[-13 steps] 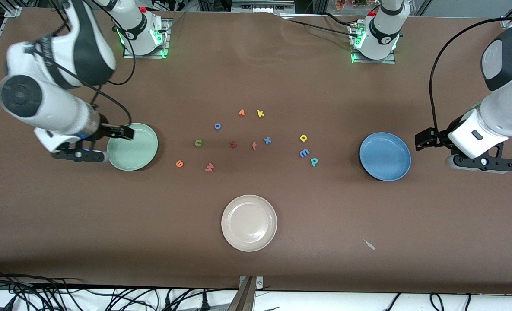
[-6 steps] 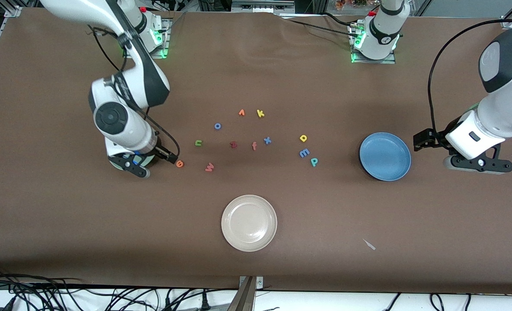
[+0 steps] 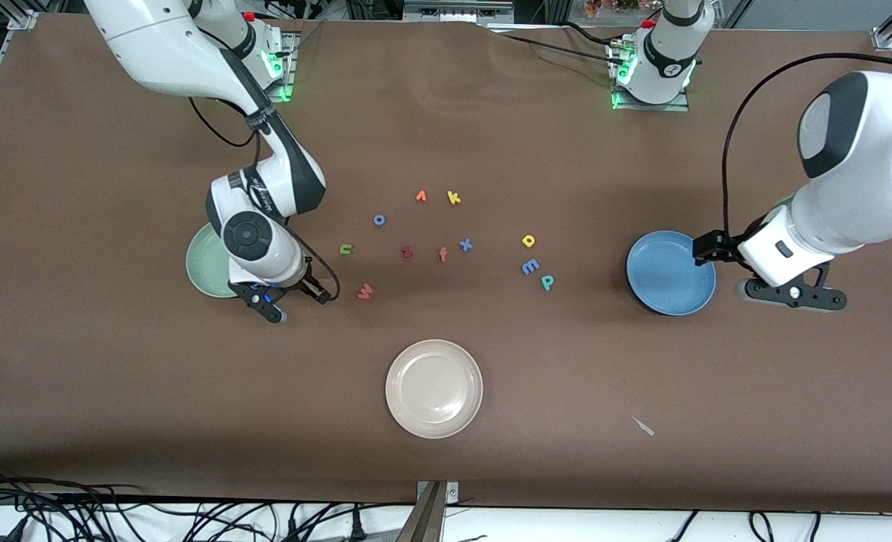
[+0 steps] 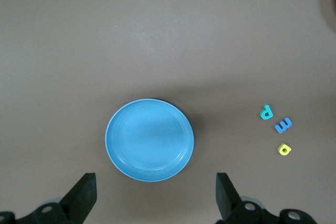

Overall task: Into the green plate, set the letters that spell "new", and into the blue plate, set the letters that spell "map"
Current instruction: 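Reach the right gripper to the orange letter and grasp it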

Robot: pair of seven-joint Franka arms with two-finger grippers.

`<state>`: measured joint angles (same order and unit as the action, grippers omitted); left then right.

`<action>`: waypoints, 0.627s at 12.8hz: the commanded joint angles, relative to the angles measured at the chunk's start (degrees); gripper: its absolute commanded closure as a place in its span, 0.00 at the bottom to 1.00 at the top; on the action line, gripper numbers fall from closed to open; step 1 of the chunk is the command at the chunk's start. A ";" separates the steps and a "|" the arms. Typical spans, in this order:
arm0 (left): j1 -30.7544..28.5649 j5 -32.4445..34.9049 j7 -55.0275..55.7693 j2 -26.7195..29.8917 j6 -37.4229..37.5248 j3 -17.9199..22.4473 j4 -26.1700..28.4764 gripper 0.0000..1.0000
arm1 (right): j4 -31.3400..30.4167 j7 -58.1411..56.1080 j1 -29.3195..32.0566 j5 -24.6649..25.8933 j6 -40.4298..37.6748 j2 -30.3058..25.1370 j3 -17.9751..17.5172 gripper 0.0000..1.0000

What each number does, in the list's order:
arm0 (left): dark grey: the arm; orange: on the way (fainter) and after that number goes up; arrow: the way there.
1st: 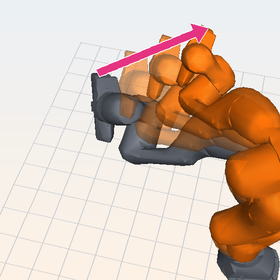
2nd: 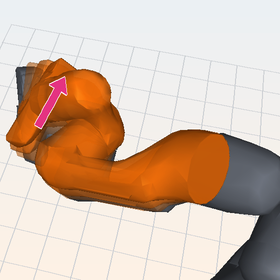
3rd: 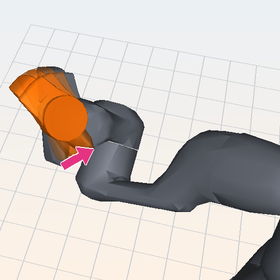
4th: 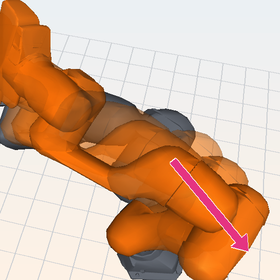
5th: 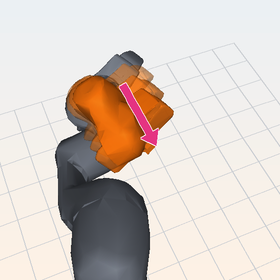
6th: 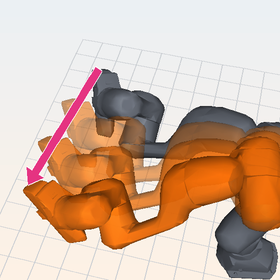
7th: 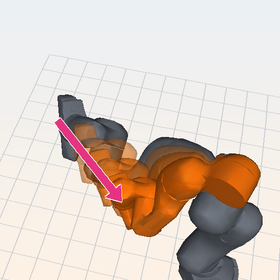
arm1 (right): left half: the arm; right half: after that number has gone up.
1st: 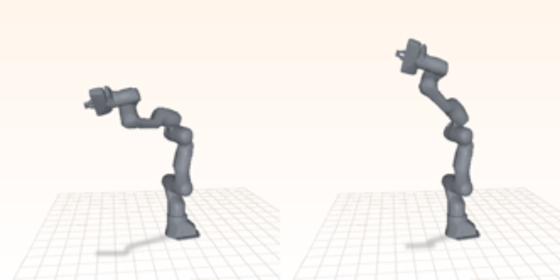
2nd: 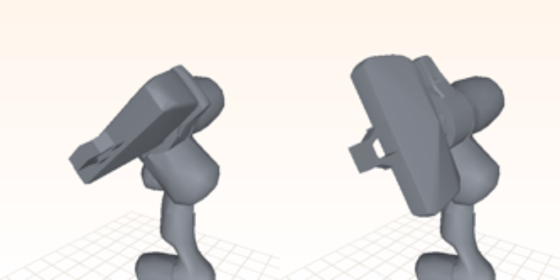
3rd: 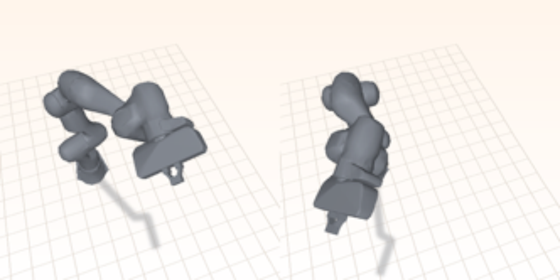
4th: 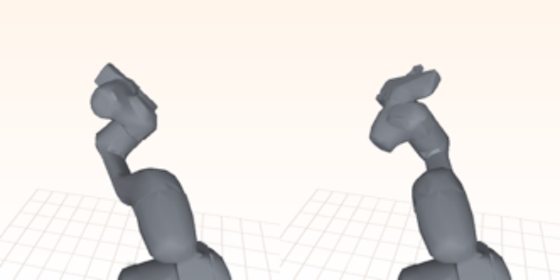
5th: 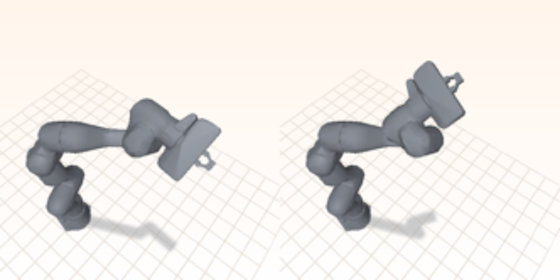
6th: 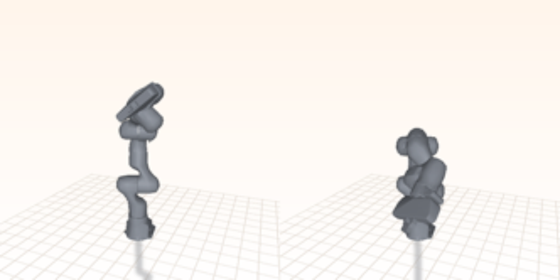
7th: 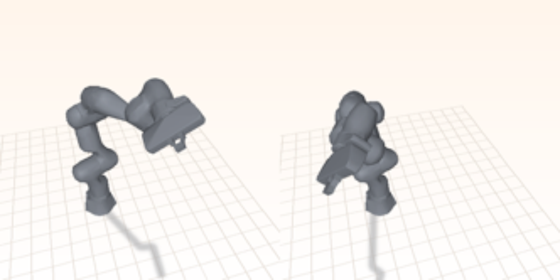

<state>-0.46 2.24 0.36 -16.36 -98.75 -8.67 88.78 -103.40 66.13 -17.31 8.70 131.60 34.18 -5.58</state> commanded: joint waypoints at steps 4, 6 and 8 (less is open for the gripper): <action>0.46 -0.04 0.17 -0.87 0.76 0.24 -0.62 0.00 | 0.65 7.17 -1.67 5.01 1.91 3.08 0.49 0.53; 0.46 -0.04 0.17 -0.87 0.76 0.24 -0.62 0.00 | 0.65 7.79 -1.68 4.92 1.91 3.17 0.49 0.67; 0.46 -0.04 -0.01 -0.87 0.76 0.24 -0.80 0.00 | 0.74 8.14 -1.76 4.84 1.48 2.74 0.40 0.92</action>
<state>-0.28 2.24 0.40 -17.27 -98.75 -8.66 88.78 -103.26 72.46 -18.44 12.50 133.31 36.89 -5.52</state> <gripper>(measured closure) 0.000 0.656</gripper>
